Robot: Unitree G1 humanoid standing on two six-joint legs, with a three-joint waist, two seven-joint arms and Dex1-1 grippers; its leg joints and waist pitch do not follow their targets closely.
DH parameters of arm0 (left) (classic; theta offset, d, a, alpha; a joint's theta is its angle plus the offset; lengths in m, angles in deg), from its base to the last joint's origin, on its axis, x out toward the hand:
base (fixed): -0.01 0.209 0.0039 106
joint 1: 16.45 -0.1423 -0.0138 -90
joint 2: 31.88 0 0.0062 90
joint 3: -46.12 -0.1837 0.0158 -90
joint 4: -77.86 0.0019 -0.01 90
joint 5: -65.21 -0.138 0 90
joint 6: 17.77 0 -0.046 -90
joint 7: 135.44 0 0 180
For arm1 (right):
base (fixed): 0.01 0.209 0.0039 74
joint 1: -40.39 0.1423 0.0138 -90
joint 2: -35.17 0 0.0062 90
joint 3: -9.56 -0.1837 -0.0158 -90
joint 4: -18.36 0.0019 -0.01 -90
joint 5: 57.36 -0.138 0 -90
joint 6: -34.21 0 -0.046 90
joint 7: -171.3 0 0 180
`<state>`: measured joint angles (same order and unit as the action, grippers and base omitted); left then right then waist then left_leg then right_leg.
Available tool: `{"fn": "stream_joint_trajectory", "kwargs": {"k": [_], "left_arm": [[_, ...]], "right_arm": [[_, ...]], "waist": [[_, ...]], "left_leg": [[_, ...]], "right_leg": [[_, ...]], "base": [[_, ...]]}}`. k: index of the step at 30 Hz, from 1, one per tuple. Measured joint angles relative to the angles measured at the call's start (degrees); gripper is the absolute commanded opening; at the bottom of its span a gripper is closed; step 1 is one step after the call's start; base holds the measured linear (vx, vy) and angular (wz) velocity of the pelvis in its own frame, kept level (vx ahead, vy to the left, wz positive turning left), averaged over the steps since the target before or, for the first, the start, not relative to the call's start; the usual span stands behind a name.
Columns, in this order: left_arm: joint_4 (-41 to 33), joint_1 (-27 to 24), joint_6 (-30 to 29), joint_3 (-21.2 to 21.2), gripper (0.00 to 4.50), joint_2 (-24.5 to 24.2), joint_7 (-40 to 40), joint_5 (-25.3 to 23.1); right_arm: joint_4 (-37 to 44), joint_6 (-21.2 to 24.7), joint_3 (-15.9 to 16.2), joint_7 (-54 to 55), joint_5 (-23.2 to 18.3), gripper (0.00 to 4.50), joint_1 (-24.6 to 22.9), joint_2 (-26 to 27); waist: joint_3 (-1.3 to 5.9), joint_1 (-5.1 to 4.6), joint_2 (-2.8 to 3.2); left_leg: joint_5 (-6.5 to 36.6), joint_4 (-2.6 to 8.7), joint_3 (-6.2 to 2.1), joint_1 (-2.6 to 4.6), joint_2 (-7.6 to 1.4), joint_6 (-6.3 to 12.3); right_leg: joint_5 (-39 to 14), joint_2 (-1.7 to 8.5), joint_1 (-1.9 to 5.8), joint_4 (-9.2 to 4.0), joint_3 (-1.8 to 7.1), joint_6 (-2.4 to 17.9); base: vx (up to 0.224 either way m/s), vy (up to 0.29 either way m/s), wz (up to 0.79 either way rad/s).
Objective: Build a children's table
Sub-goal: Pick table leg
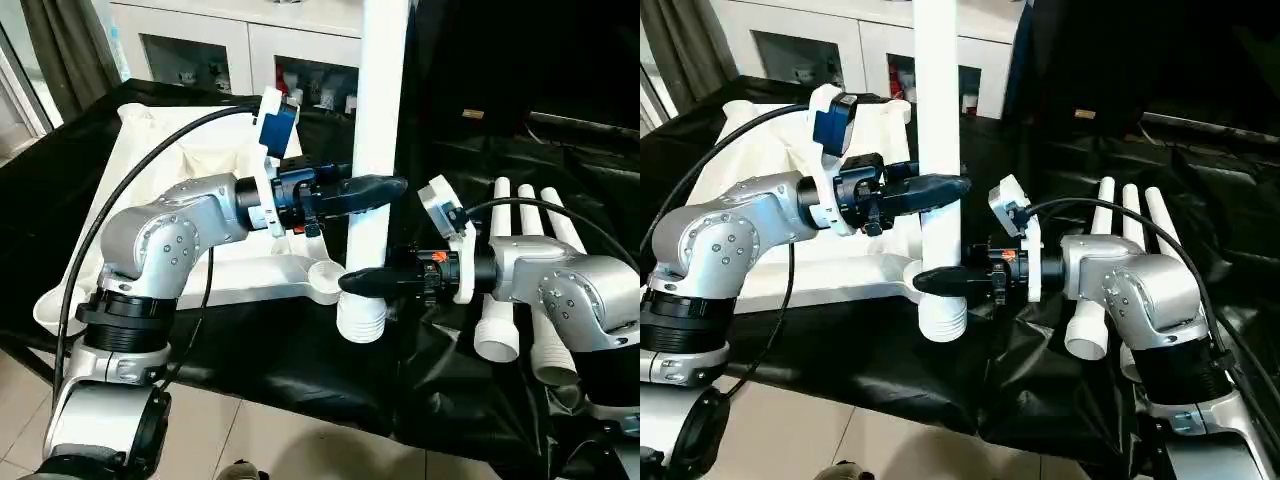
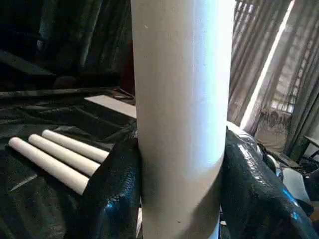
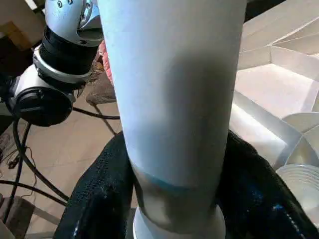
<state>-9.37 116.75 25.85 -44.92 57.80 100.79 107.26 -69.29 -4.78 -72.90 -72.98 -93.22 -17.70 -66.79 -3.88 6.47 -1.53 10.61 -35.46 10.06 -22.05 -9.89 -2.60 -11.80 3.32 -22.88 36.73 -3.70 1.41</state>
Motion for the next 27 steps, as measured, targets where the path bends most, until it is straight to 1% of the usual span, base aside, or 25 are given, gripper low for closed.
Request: {"fn": "stream_joint_trajectory", "kwargs": {"k": [1, 2, 3, 6, 11, 27], "left_arm": [[0.0, 0.0, 0.0, 0.0, 1.84, 0.0, 0.0, 0.0], [0.0, 0.0, 0.0, 0.0, 1.84, 0.0, 0.0, 0.0], [0.0, 0.0, 0.0, 0.0, 1.84, 0.0, 0.2, 0.0], [-0.1, 0.0, 0.0, -0.3, 1.84, 0.3, 0.5, 0.0], [-0.1, 0.0, 0.0, -1.1, 1.84, 0.2, 1.2, 0.0], [0.0, 0.0, 0.3, -1.6, 1.84, -0.5, 2.9, -0.2]], "right_arm": [[0.0, -0.1, 0.0, 0.0, 0.0, 1.93, 0.0, 0.1], [0.0, -0.1, 0.0, 0.1, 0.0, 2.49, -0.1, 0.2], [0.0, -0.1, 0.0, 0.1, 0.0, 2.63, -0.1, 0.3], [0.0, -0.1, 0.5, 0.3, 0.0, 2.73, -0.1, 1.0], [0.0, -0.1, 0.8, 0.4, 0.0, 2.75, -0.1, 1.2], [0.3, 0.0, 0.8, 0.1, -0.5, 2.75, -0.2, 0.4]], "waist": [[0.00, 0.00, 0.00], [0.00, -0.01, 0.01], [0.00, -0.01, 0.01], [0.00, -0.01, 0.01], [0.00, -0.01, 0.01], [0.01, -0.01, 0.01]], "left_leg": [[0.0, 0.00, 0.00, 0.00, 0.00, 0.00], [0.0, 0.00, 0.00, 0.00, 0.00, 0.00], [0.0, 0.00, 0.00, 0.00, 0.00, 0.00], [0.0, 0.00, 0.00, 0.00, 0.00, 0.00], [0.0, 0.00, 0.00, 0.00, 0.00, -0.01], [0.0, 0.00, 0.00, 0.01, 0.00, -0.01]], "right_leg": [[0.0, 0.00, 0.00, 0.00, 0.00, 0.0], [0.0, 0.00, 0.00, 0.00, 0.00, 0.0], [0.0, 0.00, 0.00, 0.00, 0.00, 0.0], [0.0, 0.00, 0.00, 0.01, 0.00, 0.0], [0.0, 0.00, 0.00, 0.02, 0.00, 0.0], [0.0, 0.00, 0.00, 0.04, 0.00, 0.0]], "base": [[0.000, 0.000, 0.00], [0.000, 0.000, 0.00], [0.000, 0.000, 0.00], [0.000, 0.000, 0.00], [0.000, 0.000, 0.00], [0.000, 0.000, 0.00]]}}
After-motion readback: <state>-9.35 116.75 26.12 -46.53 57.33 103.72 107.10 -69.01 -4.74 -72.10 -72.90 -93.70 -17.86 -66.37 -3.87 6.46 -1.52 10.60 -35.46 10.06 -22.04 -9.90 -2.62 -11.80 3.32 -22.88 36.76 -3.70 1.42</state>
